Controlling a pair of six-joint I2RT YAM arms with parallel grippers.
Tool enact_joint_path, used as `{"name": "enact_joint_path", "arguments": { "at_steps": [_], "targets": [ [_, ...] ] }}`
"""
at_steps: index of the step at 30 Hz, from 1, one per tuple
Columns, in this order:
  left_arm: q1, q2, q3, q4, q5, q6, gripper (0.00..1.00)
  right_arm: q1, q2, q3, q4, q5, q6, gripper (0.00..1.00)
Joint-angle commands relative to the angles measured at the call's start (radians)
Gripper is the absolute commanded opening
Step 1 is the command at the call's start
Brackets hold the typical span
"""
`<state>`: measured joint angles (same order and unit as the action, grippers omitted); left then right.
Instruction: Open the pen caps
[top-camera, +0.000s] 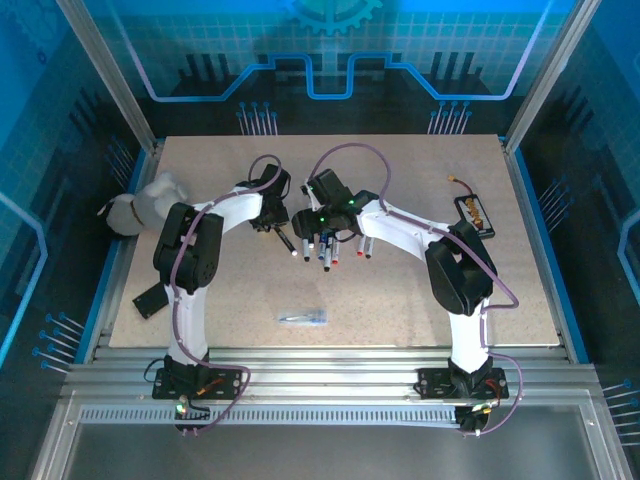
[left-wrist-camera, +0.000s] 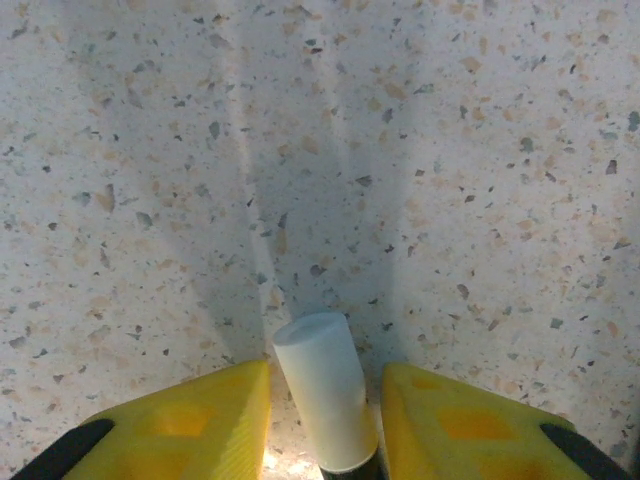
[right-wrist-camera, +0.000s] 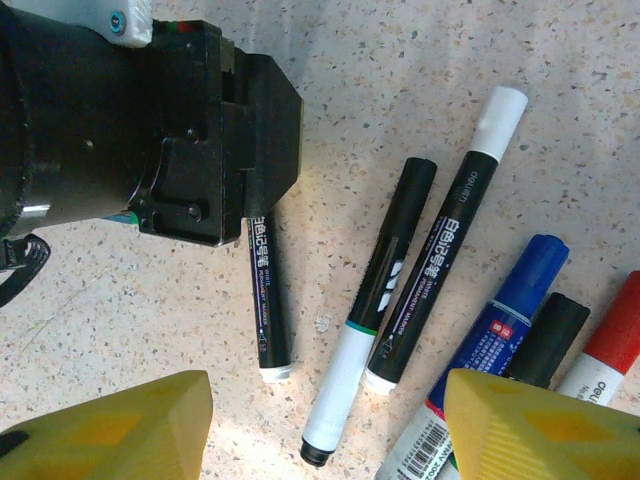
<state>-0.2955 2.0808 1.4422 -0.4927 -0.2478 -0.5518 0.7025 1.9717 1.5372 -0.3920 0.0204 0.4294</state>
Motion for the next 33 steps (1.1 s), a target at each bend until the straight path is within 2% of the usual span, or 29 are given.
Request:
{"name": "enact_joint_path", "arguments": {
  "at_steps": [1, 7, 17, 26, 28, 33],
  "targets": [
    [-0.004, 0.037, 0.024, 0.002, 0.020, -0.016, 0.34, 0.023, 0.013, -0.006, -0.001, -0.014, 0.013, 0.63],
    [-0.001, 0.048, 0.034, 0.007, 0.039, -0.014, 0.32, 0.031, 0.014, -0.008, -0.006, -0.020, 0.013, 0.62],
    [0.006, 0.062, 0.053, 0.003, 0.082, -0.010, 0.21, 0.057, 0.022, -0.004, -0.013, -0.025, 0.018, 0.61],
    [0.009, 0.056, 0.066, -0.001, 0.115, -0.005, 0.06, 0.098, 0.084, 0.043, -0.038, -0.025, 0.019, 0.58],
    [0.010, 0.056, 0.069, -0.002, 0.141, -0.001, 0.00, 0.098, 0.102, 0.054, -0.043, -0.022, 0.022, 0.58],
    [0.010, 0.035, 0.064, -0.009, 0.207, 0.021, 0.00, 0.097, 0.129, 0.079, -0.040, -0.031, 0.027, 0.55]
  ]
}}
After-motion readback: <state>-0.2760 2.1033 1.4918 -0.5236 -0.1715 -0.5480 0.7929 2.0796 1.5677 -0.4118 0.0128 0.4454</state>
